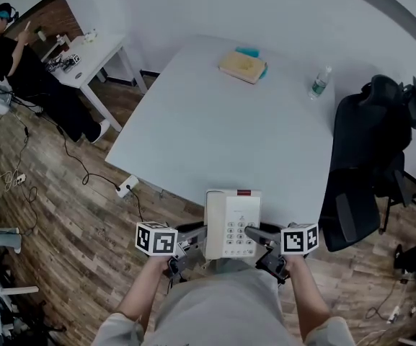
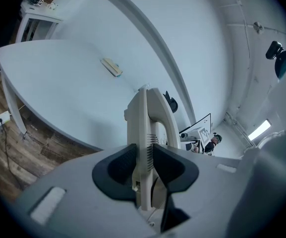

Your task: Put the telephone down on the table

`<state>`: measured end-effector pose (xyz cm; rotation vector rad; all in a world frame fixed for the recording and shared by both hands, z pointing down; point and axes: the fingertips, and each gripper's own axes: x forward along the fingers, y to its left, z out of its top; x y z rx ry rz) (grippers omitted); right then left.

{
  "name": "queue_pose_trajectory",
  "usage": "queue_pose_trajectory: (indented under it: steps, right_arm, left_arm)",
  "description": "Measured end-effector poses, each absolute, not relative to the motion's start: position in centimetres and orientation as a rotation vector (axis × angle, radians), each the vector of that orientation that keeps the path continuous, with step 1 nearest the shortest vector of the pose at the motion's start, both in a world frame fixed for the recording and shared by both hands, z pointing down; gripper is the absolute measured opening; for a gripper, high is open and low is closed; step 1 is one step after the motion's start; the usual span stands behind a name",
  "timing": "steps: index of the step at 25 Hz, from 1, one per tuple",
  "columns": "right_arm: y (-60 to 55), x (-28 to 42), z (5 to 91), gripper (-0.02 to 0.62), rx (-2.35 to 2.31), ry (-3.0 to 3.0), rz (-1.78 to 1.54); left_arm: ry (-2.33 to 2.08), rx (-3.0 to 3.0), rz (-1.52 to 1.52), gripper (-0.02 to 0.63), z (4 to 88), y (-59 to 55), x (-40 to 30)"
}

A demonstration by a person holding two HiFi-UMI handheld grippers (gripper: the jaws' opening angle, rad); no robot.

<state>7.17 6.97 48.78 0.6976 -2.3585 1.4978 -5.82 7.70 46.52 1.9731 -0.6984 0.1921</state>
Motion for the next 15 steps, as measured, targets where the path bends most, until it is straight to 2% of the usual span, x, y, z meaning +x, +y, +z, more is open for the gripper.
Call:
queue_pose_trajectory:
  steps: [15]
  right_arm:
    - [0.3,9.8,47.8,0.221,0.671,-2.391,1.479]
  left_arm:
    - [-0.740,1.966,0.170,0.123,45.8,1.6,-3.1]
